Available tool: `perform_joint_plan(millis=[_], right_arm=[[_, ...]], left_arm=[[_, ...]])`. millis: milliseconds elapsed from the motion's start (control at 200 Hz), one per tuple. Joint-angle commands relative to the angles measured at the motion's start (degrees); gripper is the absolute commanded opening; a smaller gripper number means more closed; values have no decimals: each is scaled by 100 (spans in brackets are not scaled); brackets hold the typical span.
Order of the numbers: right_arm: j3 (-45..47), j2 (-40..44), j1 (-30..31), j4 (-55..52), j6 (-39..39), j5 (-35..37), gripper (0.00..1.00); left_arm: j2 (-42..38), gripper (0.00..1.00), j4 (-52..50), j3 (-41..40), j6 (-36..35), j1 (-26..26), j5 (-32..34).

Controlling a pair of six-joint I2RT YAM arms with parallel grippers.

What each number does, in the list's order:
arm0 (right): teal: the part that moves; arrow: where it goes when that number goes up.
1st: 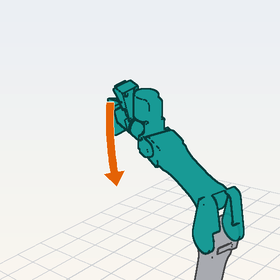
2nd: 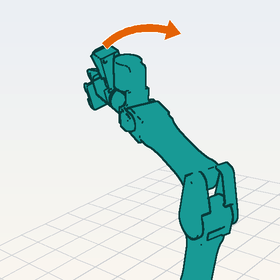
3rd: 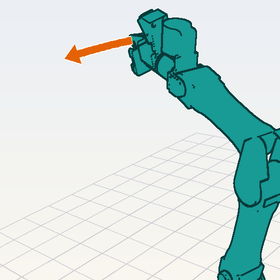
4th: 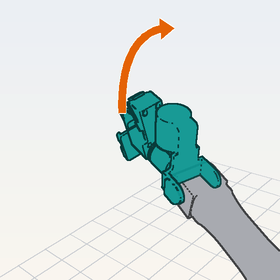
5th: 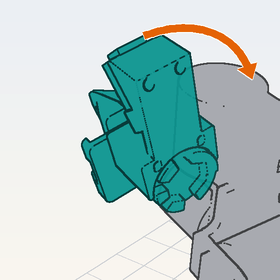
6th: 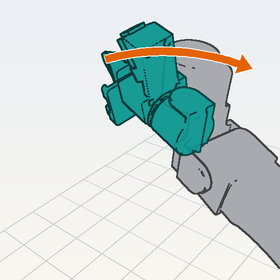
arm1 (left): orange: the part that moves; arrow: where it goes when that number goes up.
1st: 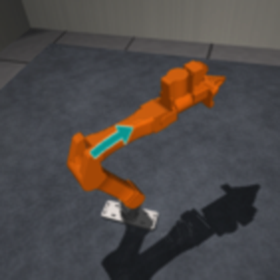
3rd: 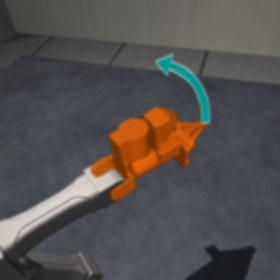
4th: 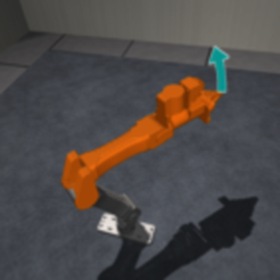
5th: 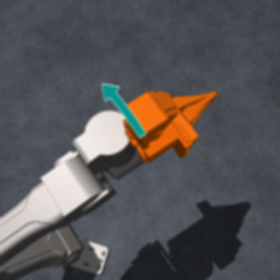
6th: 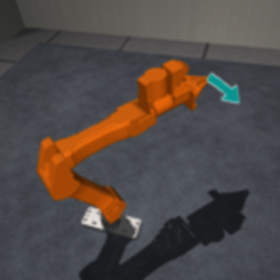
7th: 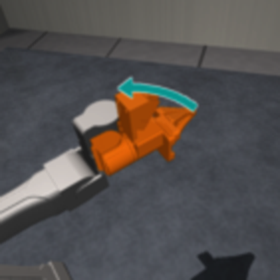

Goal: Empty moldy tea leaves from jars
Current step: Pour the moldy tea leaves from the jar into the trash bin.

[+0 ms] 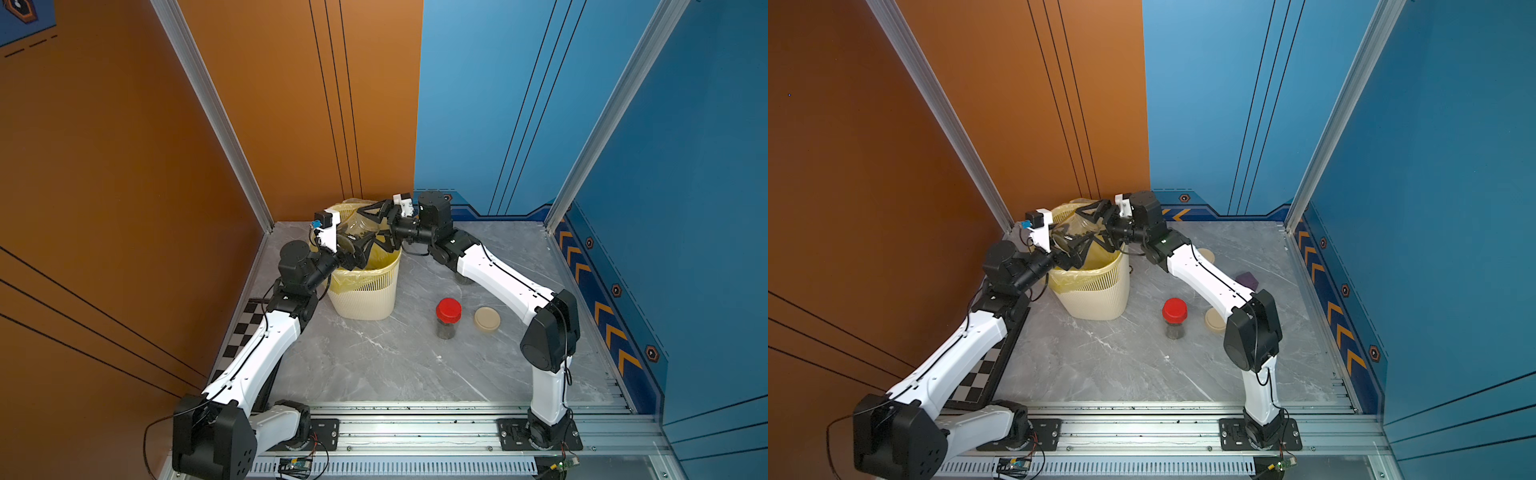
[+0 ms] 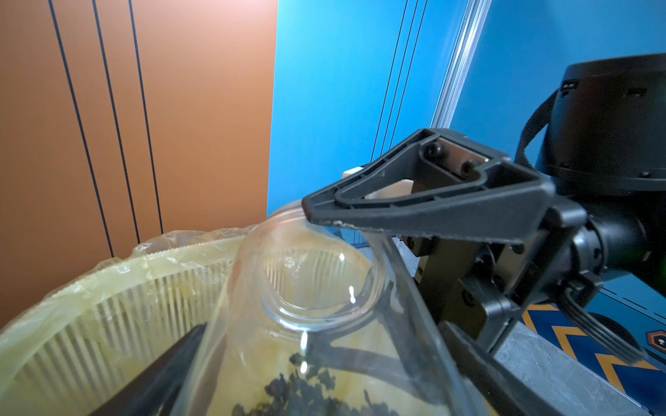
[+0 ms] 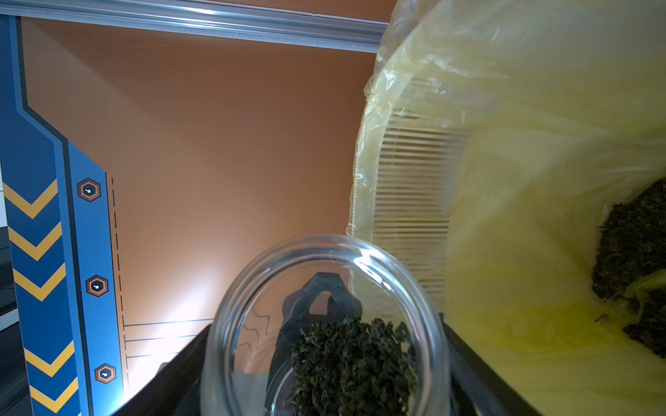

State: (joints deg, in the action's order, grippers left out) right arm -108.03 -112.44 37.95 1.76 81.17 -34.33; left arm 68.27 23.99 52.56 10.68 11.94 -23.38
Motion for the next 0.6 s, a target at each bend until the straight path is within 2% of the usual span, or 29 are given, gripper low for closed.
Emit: perform_joint_plan(millis=[0, 280, 305, 470, 541, 596], right_arm=[[-34, 51, -16, 600, 195, -144, 55], [31, 71, -18, 596, 189, -162, 55], [50, 72, -23, 601, 185, -156, 55], [128, 103, -21, 589, 170, -148, 55], [128, 106, -24, 589, 163, -151, 58], [139, 117, -22, 581, 145, -144, 62]], left_arm=[[76, 98, -97, 202, 107, -54, -322], [64, 87, -91, 258, 119, -100, -393], [56, 82, -95, 264, 127, -97, -405], [85, 69, -96, 317, 154, -121, -497], [99, 60, -101, 334, 170, -121, -534], [94, 58, -100, 335, 188, -117, -554]])
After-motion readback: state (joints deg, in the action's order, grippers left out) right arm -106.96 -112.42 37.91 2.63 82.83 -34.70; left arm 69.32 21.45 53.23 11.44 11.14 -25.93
